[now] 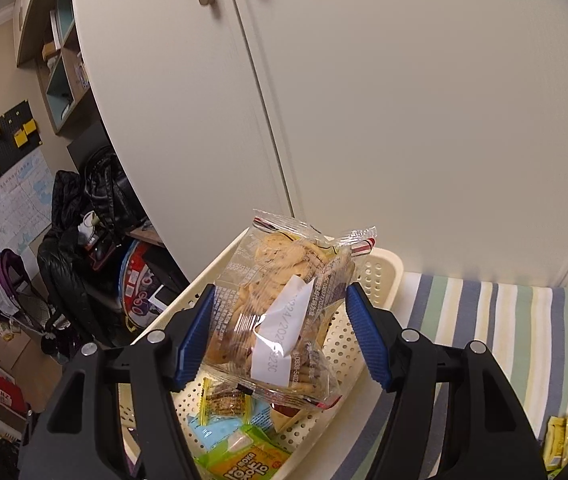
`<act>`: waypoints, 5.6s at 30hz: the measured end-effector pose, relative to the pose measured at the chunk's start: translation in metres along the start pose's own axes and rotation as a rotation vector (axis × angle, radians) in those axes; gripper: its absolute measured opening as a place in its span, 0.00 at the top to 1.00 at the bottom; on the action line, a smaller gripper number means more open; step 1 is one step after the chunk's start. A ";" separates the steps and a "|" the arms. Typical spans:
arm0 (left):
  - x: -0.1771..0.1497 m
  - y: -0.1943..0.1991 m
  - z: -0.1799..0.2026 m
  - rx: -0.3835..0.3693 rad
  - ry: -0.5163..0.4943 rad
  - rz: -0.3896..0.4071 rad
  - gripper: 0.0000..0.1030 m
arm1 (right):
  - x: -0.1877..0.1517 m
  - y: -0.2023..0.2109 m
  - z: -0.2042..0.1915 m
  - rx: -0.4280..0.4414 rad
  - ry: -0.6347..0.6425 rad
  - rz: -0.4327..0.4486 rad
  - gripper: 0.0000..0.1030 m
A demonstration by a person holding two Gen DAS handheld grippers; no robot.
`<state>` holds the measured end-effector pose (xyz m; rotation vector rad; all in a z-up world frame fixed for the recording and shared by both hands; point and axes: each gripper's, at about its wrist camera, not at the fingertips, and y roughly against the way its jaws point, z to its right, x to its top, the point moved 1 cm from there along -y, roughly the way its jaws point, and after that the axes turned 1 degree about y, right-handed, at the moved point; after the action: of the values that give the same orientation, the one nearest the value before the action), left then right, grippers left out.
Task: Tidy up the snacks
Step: 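Carry the clear cookie bag into the basket and release it with the right gripper, then move both grippers from the basket back to the remaining snacks, then reach the right gripper over the yellow packets while the left approaches the cracker pack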
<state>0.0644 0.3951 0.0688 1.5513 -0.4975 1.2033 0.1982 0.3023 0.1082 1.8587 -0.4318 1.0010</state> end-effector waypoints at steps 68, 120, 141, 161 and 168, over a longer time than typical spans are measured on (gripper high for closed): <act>-0.022 0.045 0.081 -0.123 -0.255 0.132 0.03 | -0.061 0.134 0.099 -0.440 0.039 0.125 0.25; -0.089 -0.012 0.226 -0.588 -0.730 -0.327 0.03 | -0.173 0.111 0.327 -0.338 -0.390 -0.338 0.51; -0.117 -0.063 0.278 -0.578 -1.124 -0.565 0.03 | -0.176 0.111 0.324 -0.284 -0.386 -0.324 0.51; -0.128 -0.077 0.319 -0.652 -0.983 -0.541 0.13 | -0.178 0.118 0.330 -0.278 -0.439 -0.297 0.51; -0.121 -0.082 0.308 -0.672 -0.791 -0.566 0.49 | -0.178 0.118 0.331 -0.278 -0.453 -0.292 0.51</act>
<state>0.2145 0.1154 -0.0550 1.3692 -0.7939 -0.0692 0.1634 -0.0627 -0.0358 1.8194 -0.5171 0.3010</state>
